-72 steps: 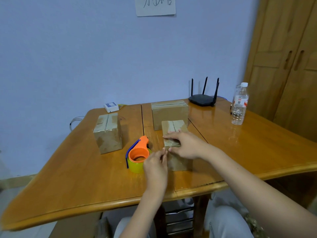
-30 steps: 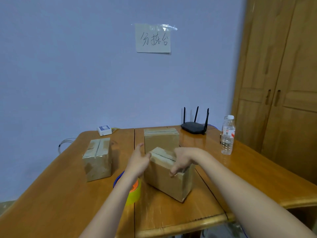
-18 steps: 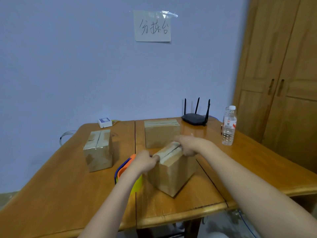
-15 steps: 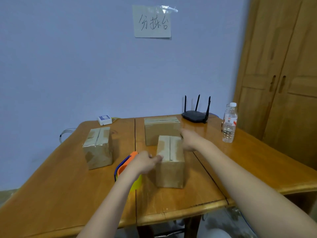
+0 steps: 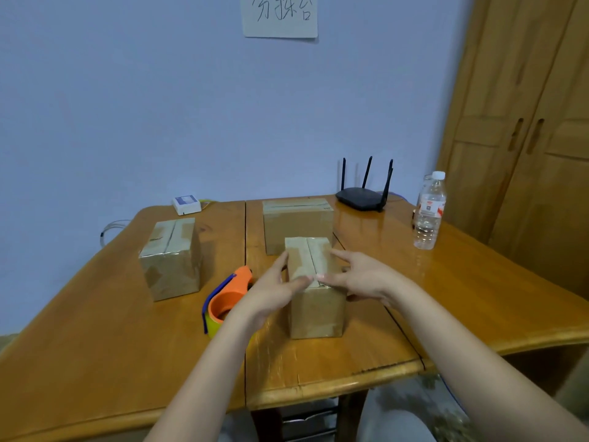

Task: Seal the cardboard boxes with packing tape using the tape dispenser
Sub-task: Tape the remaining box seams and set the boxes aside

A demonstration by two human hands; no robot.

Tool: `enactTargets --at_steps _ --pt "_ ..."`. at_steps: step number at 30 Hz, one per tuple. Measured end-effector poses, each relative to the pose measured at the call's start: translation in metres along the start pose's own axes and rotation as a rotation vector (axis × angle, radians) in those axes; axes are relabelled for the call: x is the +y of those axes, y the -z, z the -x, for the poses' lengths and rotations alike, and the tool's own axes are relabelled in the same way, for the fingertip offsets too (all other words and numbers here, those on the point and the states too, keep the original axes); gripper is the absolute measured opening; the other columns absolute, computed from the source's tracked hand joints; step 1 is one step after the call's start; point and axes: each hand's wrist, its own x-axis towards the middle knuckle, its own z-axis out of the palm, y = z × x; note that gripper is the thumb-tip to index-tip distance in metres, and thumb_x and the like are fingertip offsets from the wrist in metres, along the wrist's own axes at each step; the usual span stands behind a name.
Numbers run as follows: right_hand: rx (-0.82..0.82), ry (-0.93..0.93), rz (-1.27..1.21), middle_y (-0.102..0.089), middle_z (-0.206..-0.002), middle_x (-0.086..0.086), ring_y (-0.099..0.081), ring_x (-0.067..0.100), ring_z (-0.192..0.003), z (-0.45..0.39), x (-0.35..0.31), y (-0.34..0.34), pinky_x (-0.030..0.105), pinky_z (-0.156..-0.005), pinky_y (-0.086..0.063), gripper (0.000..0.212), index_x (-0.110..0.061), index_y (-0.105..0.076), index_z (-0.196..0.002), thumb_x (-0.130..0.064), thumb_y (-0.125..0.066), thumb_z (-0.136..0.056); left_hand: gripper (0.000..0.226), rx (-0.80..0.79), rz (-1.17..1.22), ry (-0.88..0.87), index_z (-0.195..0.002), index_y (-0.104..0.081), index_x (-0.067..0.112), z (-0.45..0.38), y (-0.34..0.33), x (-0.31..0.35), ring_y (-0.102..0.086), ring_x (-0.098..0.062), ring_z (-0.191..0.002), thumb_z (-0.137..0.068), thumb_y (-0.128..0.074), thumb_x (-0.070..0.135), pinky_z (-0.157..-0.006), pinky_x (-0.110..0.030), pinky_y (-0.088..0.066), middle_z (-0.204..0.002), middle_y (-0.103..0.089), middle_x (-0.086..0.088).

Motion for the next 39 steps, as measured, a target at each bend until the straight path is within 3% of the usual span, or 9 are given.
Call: enactTargets --at_steps 5,9,14,19,22,24,27,29,39 --pt "0.021 0.055 -0.27 -0.054 -0.146 0.004 -0.057 0.015 -0.115 0.006 0.014 -0.012 0.018 -0.074 -0.052 0.079 -0.029 -0.035 -0.156 -0.026 -0.076 -0.089 0.074 -0.015 0.352 0.036 -0.157 -0.02 0.033 0.01 -0.01 -0.017 -0.056 0.003 -0.105 -0.097 -0.062 0.018 -0.072 -0.015 -0.048 -0.114 -0.056 0.026" --pt "-0.05 -0.003 -0.346 -0.057 -0.143 -0.005 -0.059 0.015 -0.12 0.007 0.02 -0.007 0.037 -0.09 -0.058 0.06 -0.044 -0.043 -0.149 -0.027 -0.067 -0.097 0.073 -0.03 0.426 0.014 -0.155 -0.028 0.027 0.011 -0.003 -0.025 -0.061 0.0 -0.11 -0.094 -0.065 0.013 -0.09 -0.024 -0.052 -0.119 -0.06 0.023" --pt "-0.066 -0.055 -0.588 -0.056 -0.144 -0.001 -0.051 0.025 -0.134 0.006 0.03 -0.004 0.051 -0.103 -0.051 0.049 -0.047 -0.063 -0.129 -0.019 -0.074 -0.091 0.069 -0.047 0.366 -0.045 -0.153 -0.034 0.026 0.013 0.0 -0.024 -0.061 0.003 -0.111 -0.093 -0.067 0.015 -0.088 -0.022 -0.054 -0.124 -0.059 0.025" --pt "0.088 -0.006 -0.21 -0.063 -0.129 -0.001 -0.063 0.015 -0.103 0.019 0.004 -0.004 0.035 -0.086 -0.059 0.051 -0.035 -0.056 -0.141 -0.023 -0.071 -0.093 0.061 0.026 -0.094 -0.145 -0.15 -0.04 0.025 0.022 0.009 -0.009 -0.045 -0.001 -0.125 -0.095 -0.065 0.033 -0.1 -0.024 -0.042 -0.138 -0.047 0.021" --pt "0.314 0.105 0.106 -0.062 -0.131 0.002 -0.059 0.021 -0.119 0.026 -0.023 -0.003 0.029 -0.094 -0.047 0.043 -0.018 -0.055 -0.142 -0.03 -0.06 -0.1 0.028 0.401 -0.369 -0.248 -0.121 -0.07 0.026 0.019 0.041 -0.005 -0.061 -0.008 -0.11 -0.099 -0.058 0.037 -0.088 -0.026 -0.048 -0.119 -0.07 0.009" --pt "0.433 0.216 0.133 -0.071 -0.108 0.002 -0.064 0.02 -0.104 0.029 -0.04 -0.01 0.029 -0.084 -0.049 0.029 -0.015 -0.069 -0.117 -0.035 -0.054 -0.103 0.024 0.621 -0.586 -0.106 -0.119 -0.068 0.028 0.011 0.074 -0.013 -0.063 -0.019 -0.108 -0.096 -0.061 0.033 -0.084 -0.033 -0.05 -0.116 -0.07 0.001" --pt "0.448 0.312 0.272 -0.067 -0.071 0.002 -0.065 0.02 -0.07 0.027 -0.059 -0.027 0.037 -0.068 -0.057 0.032 -0.014 -0.071 -0.092 -0.036 -0.05 -0.104 0.068 0.329 -0.94 0.353 -0.143 -0.044 0.021 0.006 0.098 -0.027 -0.052 -0.029 -0.125 -0.084 -0.074 0.037 -0.097 -0.04 -0.049 -0.14 -0.054 -0.009" --pt "0.439 0.339 0.314 -0.065 -0.071 0.002 -0.063 0.017 -0.067 0.021 -0.069 -0.038 0.039 -0.069 -0.058 0.031 -0.013 -0.07 -0.093 -0.033 -0.05 -0.104 0.077 0.181 -0.772 0.477 -0.146 -0.038 0.016 0.01 0.092 -0.034 -0.054 -0.027 -0.118 -0.083 -0.078 0.035 -0.086 -0.035 -0.052 -0.141 -0.05 -0.008" --pt "0.388 0.432 0.24 -0.067 -0.097 -0.001 -0.063 0.011 -0.088 0.001 -0.089 -0.055 0.03 -0.081 -0.056 0.017 -0.016 -0.068 -0.111 -0.019 -0.055 -0.1 0.031 0.322 -0.464 0.319 -0.112 -0.06 0.013 0.006 0.107 -0.062 -0.063 -0.019 -0.091 -0.09 -0.072 0.032 -0.069 -0.028 -0.052 -0.104 -0.066 -0.005"
